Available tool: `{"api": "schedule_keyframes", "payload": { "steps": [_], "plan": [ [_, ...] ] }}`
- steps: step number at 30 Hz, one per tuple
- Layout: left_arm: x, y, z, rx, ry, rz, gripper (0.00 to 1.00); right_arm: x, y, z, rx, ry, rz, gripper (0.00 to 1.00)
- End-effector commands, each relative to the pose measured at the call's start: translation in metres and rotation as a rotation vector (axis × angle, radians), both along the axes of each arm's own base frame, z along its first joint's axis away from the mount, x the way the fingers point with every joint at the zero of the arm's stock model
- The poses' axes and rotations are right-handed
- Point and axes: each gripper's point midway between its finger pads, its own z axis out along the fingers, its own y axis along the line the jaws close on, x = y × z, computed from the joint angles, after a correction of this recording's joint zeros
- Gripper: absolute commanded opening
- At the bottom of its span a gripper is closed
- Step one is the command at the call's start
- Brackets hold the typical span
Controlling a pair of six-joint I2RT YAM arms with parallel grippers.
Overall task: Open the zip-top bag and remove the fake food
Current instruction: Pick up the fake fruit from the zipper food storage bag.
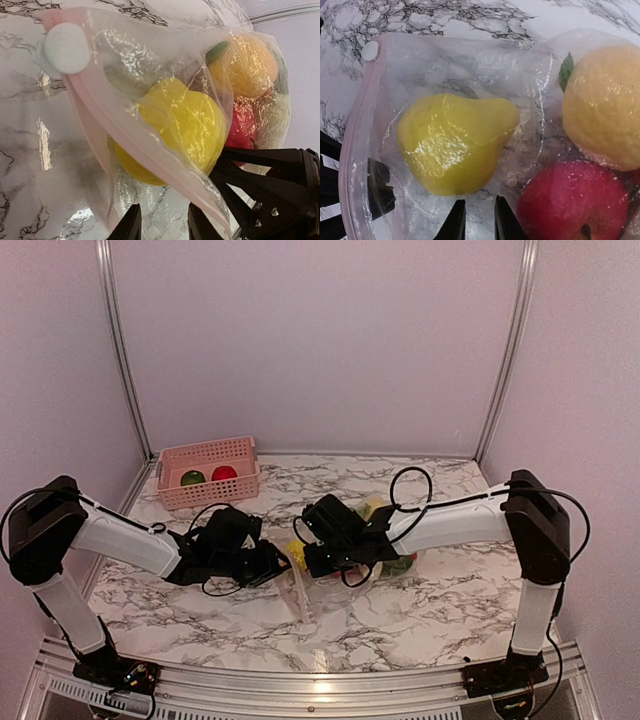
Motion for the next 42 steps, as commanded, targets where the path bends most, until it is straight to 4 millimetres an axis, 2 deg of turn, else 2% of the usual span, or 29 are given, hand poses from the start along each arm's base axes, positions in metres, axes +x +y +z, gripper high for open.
{"api": "schedule_keyframes", "payload": {
  "steps": [1, 6, 10, 13, 23, 28, 33, 42],
  "plan": [
    [-0.001, 0.011, 0.003, 0.051, -0.034, 0.012, 0.34, -0.002, -0.009, 0.015, 0.01, -0.009, -0.04, 0.22],
    [0.0, 0.007, 0.005, 0.038, -0.043, 0.01, 0.36, 0.007, -0.011, 0.045, 0.05, -0.065, -0.076, 0.26],
    [0.003, 0.005, 0.005, 0.036, -0.048, 0.008, 0.36, 0.019, -0.008, 0.056, 0.069, -0.081, -0.085, 0.27],
    [0.004, 0.003, 0.008, 0.027, -0.055, 0.007, 0.36, 0.029, -0.003, 0.057, 0.08, -0.083, -0.08, 0.28],
    [0.006, -0.001, 0.003, 0.008, -0.047, 0.008, 0.41, 0.056, 0.013, 0.039, 0.08, -0.057, -0.062, 0.31],
    [0.006, -0.003, 0.002, 0.001, -0.046, 0.006, 0.43, 0.053, 0.013, 0.017, 0.052, -0.022, -0.049, 0.3],
    [0.006, -0.003, 0.001, 0.008, -0.058, -0.006, 0.51, 0.041, 0.011, -0.004, 0.032, 0.022, -0.029, 0.3],
    [-0.001, 0.014, -0.011, 0.11, -0.057, -0.018, 0.68, 0.01, 0.018, -0.013, 0.038, 0.059, 0.027, 0.35]
  ]
}}
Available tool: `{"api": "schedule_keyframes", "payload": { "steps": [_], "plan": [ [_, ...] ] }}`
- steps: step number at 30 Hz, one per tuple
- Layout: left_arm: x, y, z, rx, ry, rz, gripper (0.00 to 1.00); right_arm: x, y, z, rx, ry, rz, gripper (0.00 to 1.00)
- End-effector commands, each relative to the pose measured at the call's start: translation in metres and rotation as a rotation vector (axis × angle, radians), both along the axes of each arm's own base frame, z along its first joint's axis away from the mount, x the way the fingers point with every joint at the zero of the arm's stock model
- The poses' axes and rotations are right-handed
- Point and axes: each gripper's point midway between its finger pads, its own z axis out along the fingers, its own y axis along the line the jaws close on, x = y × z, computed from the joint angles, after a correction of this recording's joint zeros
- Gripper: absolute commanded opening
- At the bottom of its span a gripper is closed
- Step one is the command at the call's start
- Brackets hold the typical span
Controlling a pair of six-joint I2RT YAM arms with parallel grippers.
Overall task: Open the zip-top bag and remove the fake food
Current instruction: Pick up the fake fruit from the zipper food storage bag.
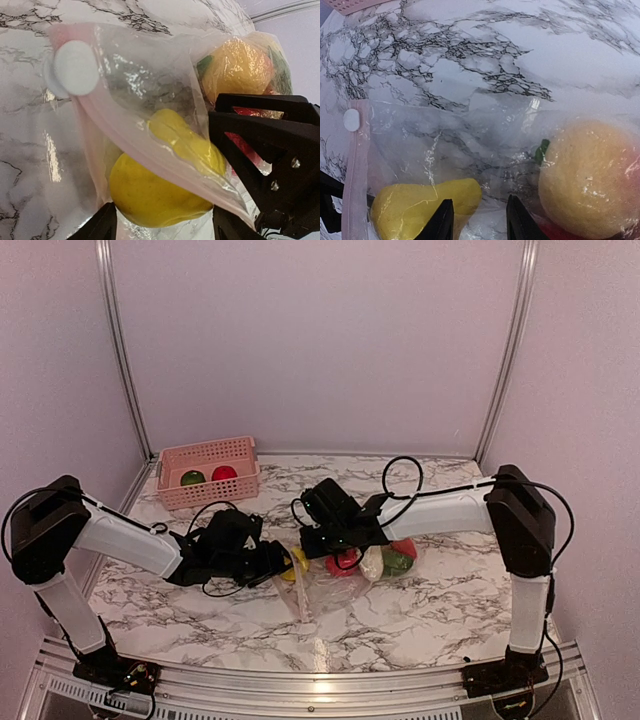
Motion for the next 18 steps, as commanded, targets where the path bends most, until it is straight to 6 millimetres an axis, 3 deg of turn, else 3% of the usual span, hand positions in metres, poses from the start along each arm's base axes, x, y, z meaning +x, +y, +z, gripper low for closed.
{"api": "schedule_keyframes", "payload": {
  "steps": [1, 8, 18],
  "plan": [
    [-0.007, 0.012, -0.01, 0.075, 0.001, -0.015, 0.7, -0.032, 0.007, -0.013, -0.007, 0.061, 0.065, 0.36],
    [-0.013, 0.017, -0.008, 0.107, -0.007, -0.026, 0.83, -0.056, 0.023, -0.012, 0.024, 0.08, 0.126, 0.43],
    [-0.018, 0.024, -0.01, 0.142, -0.003, -0.013, 0.71, -0.068, 0.024, 0.001, 0.064, 0.082, 0.153, 0.53]
  ]
}}
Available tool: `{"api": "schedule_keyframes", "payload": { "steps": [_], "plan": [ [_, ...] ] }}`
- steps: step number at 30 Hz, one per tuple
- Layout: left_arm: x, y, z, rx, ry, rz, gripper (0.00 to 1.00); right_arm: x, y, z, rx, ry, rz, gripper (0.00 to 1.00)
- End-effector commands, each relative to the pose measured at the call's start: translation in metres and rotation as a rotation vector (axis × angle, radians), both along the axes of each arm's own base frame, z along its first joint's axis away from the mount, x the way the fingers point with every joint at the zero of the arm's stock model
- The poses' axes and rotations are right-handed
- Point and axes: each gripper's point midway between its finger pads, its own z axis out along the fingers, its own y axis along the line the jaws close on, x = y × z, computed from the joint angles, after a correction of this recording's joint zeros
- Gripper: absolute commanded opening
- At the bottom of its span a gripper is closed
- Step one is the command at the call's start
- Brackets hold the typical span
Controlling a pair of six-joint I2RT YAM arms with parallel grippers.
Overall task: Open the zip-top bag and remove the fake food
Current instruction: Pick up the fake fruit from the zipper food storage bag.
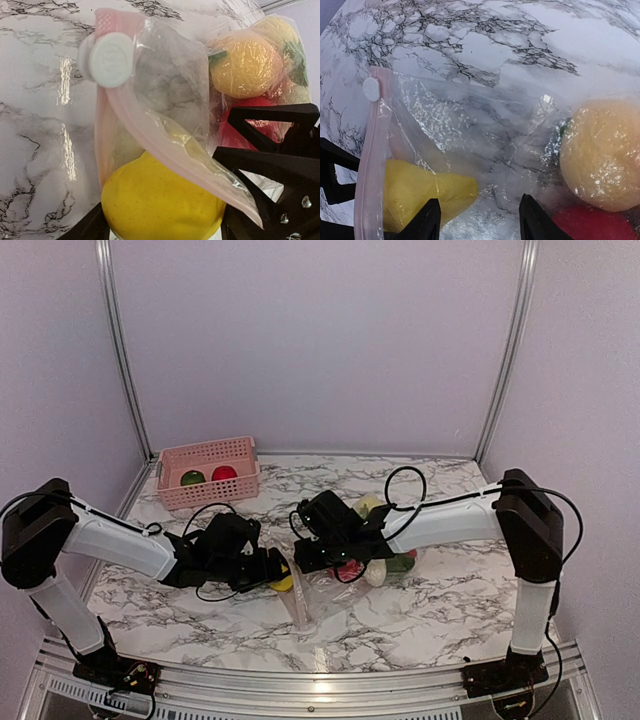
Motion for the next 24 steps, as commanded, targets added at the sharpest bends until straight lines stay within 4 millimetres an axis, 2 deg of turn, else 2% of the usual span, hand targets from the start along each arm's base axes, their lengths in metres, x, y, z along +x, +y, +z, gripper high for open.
{"api": "schedule_keyframes", "payload": {
  "steps": [1, 3, 8, 11, 14, 17, 24],
  "plan": [
    [-0.004, 0.01, -0.004, 0.047, -0.003, 0.012, 0.72, -0.033, 0.014, 0.004, 0.035, 0.064, 0.098, 0.55],
    [-0.004, 0.01, -0.005, 0.056, -0.003, 0.006, 0.75, -0.035, 0.016, 0.007, 0.05, 0.067, 0.111, 0.57],
    [-0.005, 0.009, -0.007, 0.067, -0.002, -0.002, 0.76, -0.037, 0.016, 0.007, 0.049, 0.068, 0.118, 0.58],
    [-0.005, 0.006, -0.009, 0.085, -0.001, -0.015, 0.8, -0.038, 0.015, 0.006, 0.041, 0.068, 0.12, 0.59],
    [0.0, 0.008, -0.011, 0.115, -0.019, 0.003, 0.79, -0.038, 0.014, 0.006, 0.035, 0.066, 0.117, 0.6],
    [0.002, 0.009, -0.013, 0.134, -0.024, 0.004, 0.73, -0.038, 0.012, 0.005, 0.032, 0.065, 0.111, 0.61],
    [0.003, 0.009, -0.017, 0.17, -0.036, -0.001, 0.5, -0.036, 0.009, 0.008, 0.023, 0.057, 0.101, 0.64]
  ]
}}
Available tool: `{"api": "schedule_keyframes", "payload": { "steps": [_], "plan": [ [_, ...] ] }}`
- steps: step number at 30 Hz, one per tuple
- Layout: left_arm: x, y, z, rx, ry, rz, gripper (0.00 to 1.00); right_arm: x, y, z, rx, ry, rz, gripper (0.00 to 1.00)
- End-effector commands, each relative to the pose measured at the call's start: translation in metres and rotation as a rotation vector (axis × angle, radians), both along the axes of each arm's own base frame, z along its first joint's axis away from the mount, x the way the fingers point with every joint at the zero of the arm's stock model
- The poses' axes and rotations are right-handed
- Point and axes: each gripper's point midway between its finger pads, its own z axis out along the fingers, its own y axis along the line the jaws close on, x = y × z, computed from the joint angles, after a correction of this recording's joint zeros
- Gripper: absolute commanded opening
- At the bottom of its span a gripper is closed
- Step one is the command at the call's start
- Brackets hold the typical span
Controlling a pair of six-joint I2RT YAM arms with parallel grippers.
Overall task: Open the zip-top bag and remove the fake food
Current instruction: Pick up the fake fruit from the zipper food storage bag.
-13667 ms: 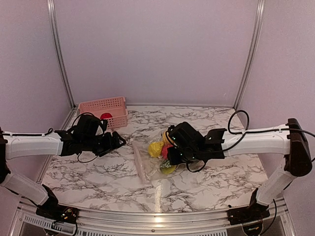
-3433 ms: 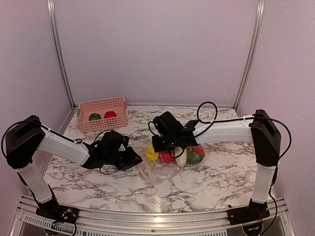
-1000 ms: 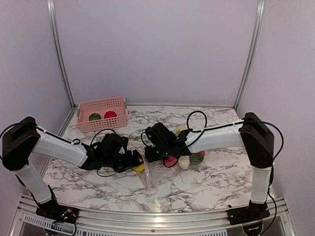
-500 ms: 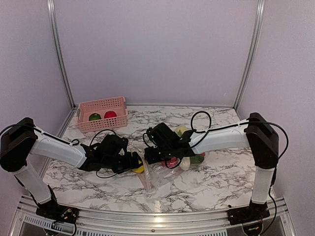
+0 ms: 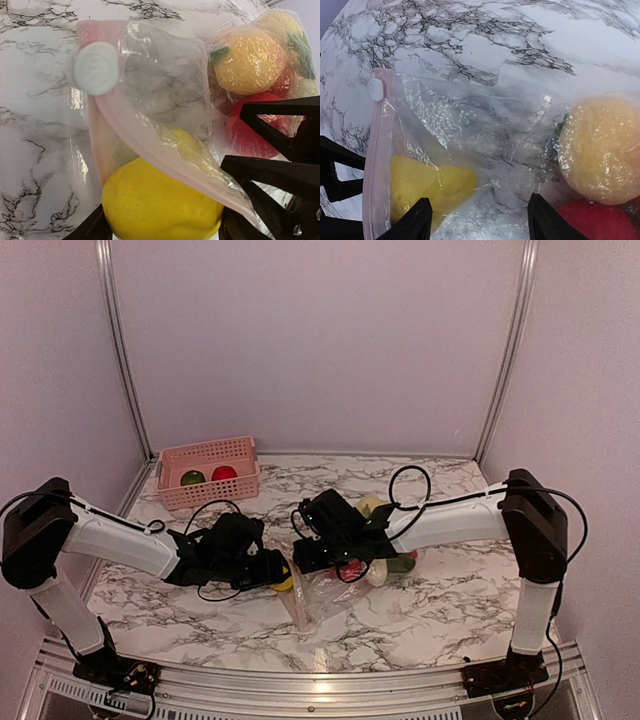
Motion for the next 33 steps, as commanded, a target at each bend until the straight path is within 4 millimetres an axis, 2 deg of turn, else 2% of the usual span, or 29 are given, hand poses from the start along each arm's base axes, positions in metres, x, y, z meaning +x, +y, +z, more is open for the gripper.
{"api": "schedule_keyframes", "payload": {
  "steps": [1, 8, 13, 17, 25, 33],
  "plan": [
    [0.002, 0.009, -0.015, 0.095, -0.001, 0.015, 0.48, -0.032, 0.011, 0.003, 0.012, 0.052, 0.089, 0.65],
    [-0.004, 0.013, 0.011, 0.088, -0.043, 0.012, 0.44, -0.025, 0.004, 0.014, 0.01, 0.022, 0.053, 0.69],
    [-0.016, 0.032, 0.019, 0.103, -0.039, 0.021, 0.43, -0.021, 0.002, 0.018, 0.02, 0.014, 0.035, 0.7],
    [-0.029, 0.048, 0.017, 0.117, -0.025, 0.026, 0.43, -0.018, 0.0, 0.017, 0.023, 0.015, 0.024, 0.71],
    [-0.047, 0.067, 0.018, 0.111, -0.006, 0.013, 0.45, -0.015, -0.001, 0.014, 0.029, 0.023, 0.015, 0.72],
    [-0.063, 0.062, 0.005, 0.074, 0.038, -0.053, 0.48, -0.017, 0.0, 0.006, 0.023, 0.039, 0.016, 0.72]
  ]
}}
